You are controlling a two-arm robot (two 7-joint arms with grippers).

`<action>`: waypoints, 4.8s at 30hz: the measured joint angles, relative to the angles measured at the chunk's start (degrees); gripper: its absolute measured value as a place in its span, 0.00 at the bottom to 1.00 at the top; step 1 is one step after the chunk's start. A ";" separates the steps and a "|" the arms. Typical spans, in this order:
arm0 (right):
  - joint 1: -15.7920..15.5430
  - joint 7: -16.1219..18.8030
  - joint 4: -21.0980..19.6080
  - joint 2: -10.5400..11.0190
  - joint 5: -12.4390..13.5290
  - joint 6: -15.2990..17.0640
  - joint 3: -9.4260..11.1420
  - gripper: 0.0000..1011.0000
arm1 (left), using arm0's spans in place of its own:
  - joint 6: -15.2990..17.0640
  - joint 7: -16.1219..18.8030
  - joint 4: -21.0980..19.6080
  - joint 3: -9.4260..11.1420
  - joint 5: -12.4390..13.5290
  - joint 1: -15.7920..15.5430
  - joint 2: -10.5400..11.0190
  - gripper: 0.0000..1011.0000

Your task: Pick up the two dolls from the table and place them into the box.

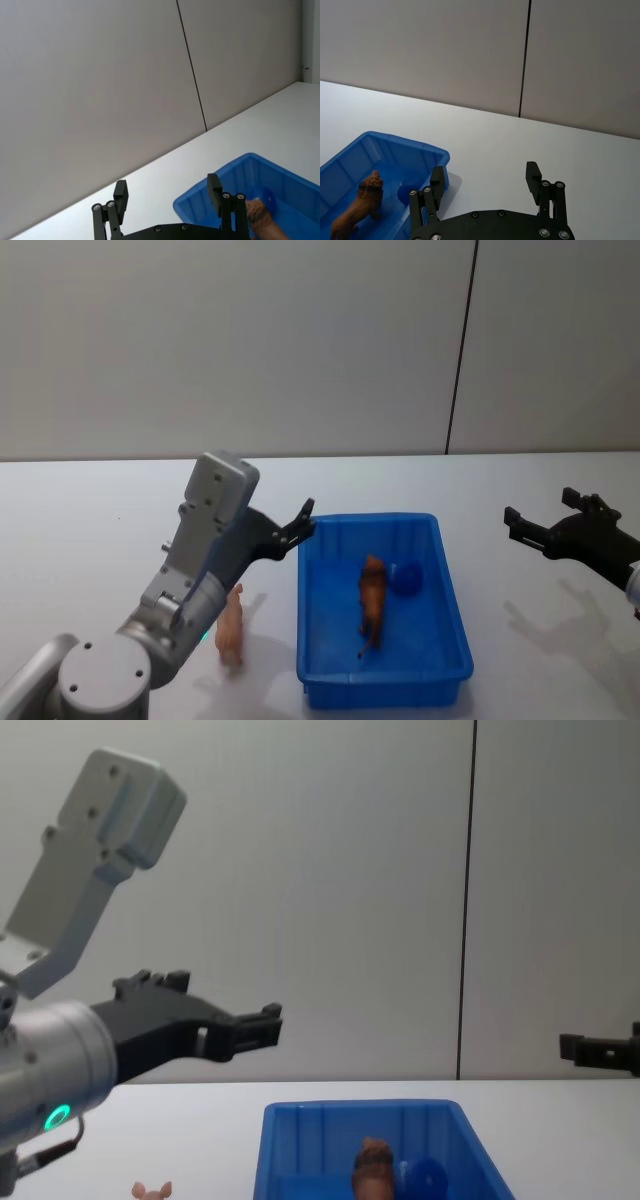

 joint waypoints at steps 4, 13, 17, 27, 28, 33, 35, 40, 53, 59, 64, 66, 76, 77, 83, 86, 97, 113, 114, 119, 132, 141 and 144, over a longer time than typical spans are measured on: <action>-0.03 -0.07 -0.02 0.06 0.05 -0.02 0.07 0.99 | 0.86 1.27 -0.57 -0.30 -1.75 1.16 0.54 0.99; -0.08 -0.19 -0.07 0.16 0.10 -0.05 0.15 0.99 | 1.32 5.09 -1.34 -0.96 -7.20 4.25 1.56 0.99; -0.10 -0.22 -0.07 0.18 0.13 -0.06 0.17 0.99 | 1.78 6.53 -1.48 -1.20 -9.35 5.40 1.85 0.99; -0.13 -0.28 -0.07 0.22 0.15 -0.06 0.22 0.99 | 5.14 7.05 -1.14 -1.58 -12.17 6.43 1.95 0.99; -0.13 -0.29 -0.07 0.23 0.15 -0.06 0.22 0.99 | 5.44 7.03 -1.04 -1.60 -12.30 6.44 1.93 0.99; -0.13 -0.30 -0.07 0.24 0.15 -0.06 0.22 0.99 | 7.17 6.69 -0.37 -1.68 -12.81 6.45 1.69 0.99; -0.13 -0.30 -0.07 0.24 0.15 -0.06 0.22 0.99 | 7.97 6.56 -0.01 -1.72 -13.02 6.45 1.56 0.99; -0.13 -0.30 -0.07 0.24 0.15 -0.06 0.21 0.99 | 9.84 6.38 0.71 -1.84 -13.60 6.44 1.30 0.99; -0.13 -0.30 -0.07 0.24 0.15 -0.05 0.21 0.99 | 13.97 6.56 1.84 -2.14 -14.94 6.44 0.62 0.99; -0.13 -0.30 -0.07 0.24 0.15 -0.06 0.21 0.99 | 16.01 7.09 2.12 -2.27 -15.31 6.24 0.14 0.99; -0.13 -0.30 -0.07 0.24 0.15 -0.05 0.21 0.99 | 17.30 7.44 2.43 -2.32 -15.43 6.06 -0.24 0.99; -0.13 -0.30 -0.07 0.24 0.15 -0.05 0.21 0.99 | 17.78 7.56 2.56 -2.35 -15.46 5.95 -0.41 0.99; -0.13 -0.30 -0.07 0.24 0.15 -0.06 0.21 0.99 | 20.38 8.28 3.20 -2.52 -15.53 5.57 -1.15 0.79; -0.13 -0.30 -0.07 0.24 0.15 -0.06 0.21 0.99 | 20.58 8.34 3.24 -2.52 -15.53 5.55 -1.20 0.77; -0.13 -0.30 -0.07 0.24 0.15 -0.05 0.21 0.99 | 21.97 8.92 3.48 -2.65 -15.52 5.47 -1.56 0.58; -0.13 -0.30 -0.07 0.24 0.15 -0.05 0.21 0.99 | 22.42 9.17 3.54 -2.73 -15.41 5.46 -1.67 0.48; -0.13 -0.30 -0.07 0.24 0.15 -0.05 0.21 0.99 | 22.76 9.43 3.57 -2.95 -14.31 5.39 -2.08 0.38; -0.13 -0.30 -0.07 0.24 0.15 -0.05 0.21 0.99 | 15.87 6.42 2.93 -3.16 -9.60 4.73 -2.30 0.38; -0.13 -0.30 -0.07 0.24 0.15 -0.05 0.21 0.99 | 15.38 6.16 2.87 -3.19 -9.19 4.66 -2.30 0.38; -0.13 -0.30 -0.07 0.24 0.15 -0.05 0.21 0.99 | 12.62 4.30 2.39 -3.30 -6.78 3.98 -2.36 0.38; -0.13 -0.30 -0.07 0.24 0.15 -0.05 0.21 0.99 | 8.18 -3.84 2.49 -3.42 -2.35 1.38 -2.89 0.38; -0.13 -0.30 -0.07 0.24 0.15 -0.05 0.21 0.99 | 7.80 -11.78 3.90 -3.11 -0.72 -0.72 -3.66 0.38; -0.13 -0.30 -0.07 0.24 0.15 -0.05 0.21 0.99 | 7.81 -13.02 4.19 -2.91 -0.45 -0.97 -3.84 0.38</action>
